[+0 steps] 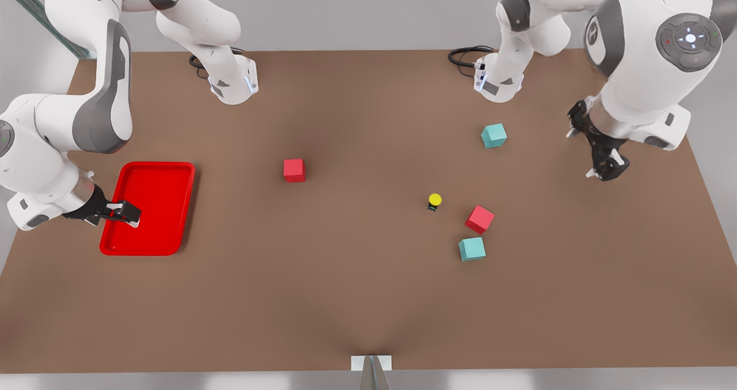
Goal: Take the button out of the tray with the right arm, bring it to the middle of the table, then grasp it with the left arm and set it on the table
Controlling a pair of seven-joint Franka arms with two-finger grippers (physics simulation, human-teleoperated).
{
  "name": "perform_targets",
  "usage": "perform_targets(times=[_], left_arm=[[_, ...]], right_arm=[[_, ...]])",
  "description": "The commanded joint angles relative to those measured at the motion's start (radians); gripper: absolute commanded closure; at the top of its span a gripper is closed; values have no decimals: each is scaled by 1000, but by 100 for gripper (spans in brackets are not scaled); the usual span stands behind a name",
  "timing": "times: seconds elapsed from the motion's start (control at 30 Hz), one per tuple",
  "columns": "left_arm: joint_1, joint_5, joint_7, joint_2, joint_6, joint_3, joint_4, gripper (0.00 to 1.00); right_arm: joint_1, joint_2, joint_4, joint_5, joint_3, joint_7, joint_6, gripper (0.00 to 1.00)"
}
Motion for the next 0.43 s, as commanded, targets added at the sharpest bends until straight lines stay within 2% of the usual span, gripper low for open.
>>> perform_targets(times=[0.0, 0.03, 0.07, 0.4], left_arm=[[508, 411, 1706, -199, -17, -863, -142, 0], [574, 462, 1701, -206, 163, -939, -305, 0], [574, 460, 1703, -153, 217, -931, -304, 0], [599, 457, 1713, -190, 206, -930, -301, 0]], right_arm=[[0, -1, 1, 1, 0, 0, 1, 0], [2, -1, -1, 3, 0, 0, 0, 0], [0, -3, -3, 3, 0, 0, 0, 0], [4, -3, -9, 1, 0, -2, -2, 0]])
